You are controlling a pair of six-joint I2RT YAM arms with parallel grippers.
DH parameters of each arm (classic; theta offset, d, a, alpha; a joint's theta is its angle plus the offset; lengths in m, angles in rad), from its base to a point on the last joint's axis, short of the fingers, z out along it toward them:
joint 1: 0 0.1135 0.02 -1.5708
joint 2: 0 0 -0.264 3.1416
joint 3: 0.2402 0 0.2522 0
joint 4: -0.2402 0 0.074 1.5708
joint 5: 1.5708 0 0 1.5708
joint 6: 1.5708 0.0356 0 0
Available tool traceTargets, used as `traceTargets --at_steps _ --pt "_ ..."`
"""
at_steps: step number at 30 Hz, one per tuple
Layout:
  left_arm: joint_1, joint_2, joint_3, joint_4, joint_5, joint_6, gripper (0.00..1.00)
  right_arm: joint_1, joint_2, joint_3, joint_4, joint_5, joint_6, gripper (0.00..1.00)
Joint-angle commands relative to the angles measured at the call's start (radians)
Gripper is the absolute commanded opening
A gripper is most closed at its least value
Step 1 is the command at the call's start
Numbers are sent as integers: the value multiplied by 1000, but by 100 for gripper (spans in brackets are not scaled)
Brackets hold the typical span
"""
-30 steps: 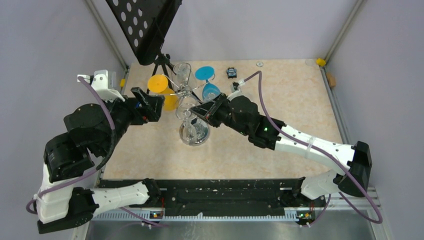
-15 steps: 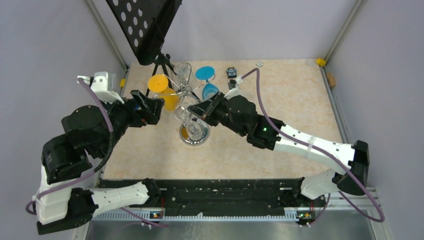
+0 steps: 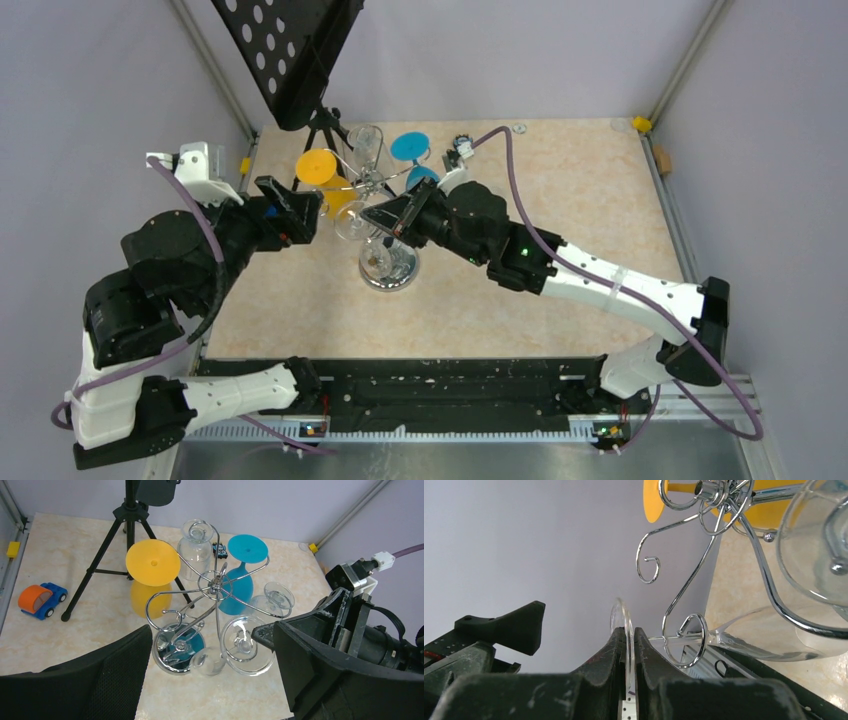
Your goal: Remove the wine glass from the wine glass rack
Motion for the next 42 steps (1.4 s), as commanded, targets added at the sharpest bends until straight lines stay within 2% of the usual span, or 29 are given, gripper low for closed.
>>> traceTargets --at_steps 1,14,21,26,33,42 --pt "0 -4 -11 67 -46 -4 93 14 24 78 66 3 -44 0" --pt "0 -25 -64 151 -43 17 93 6 21 69 87 196 -80 0" --pt "0 -32 -89 204 24 37 93 3 -42 57 6 267 -31 0" --pt "0 -53 -157 289 159 115 93 -5 -117 40 -64 250 22 0" --pt "0 -101 -254 465 433 306 94 -56 -262 -46 -104 109 183 0" --pt "0 7 -254 536 802 451 93 -60 -399 -52 -228 26 264 0"
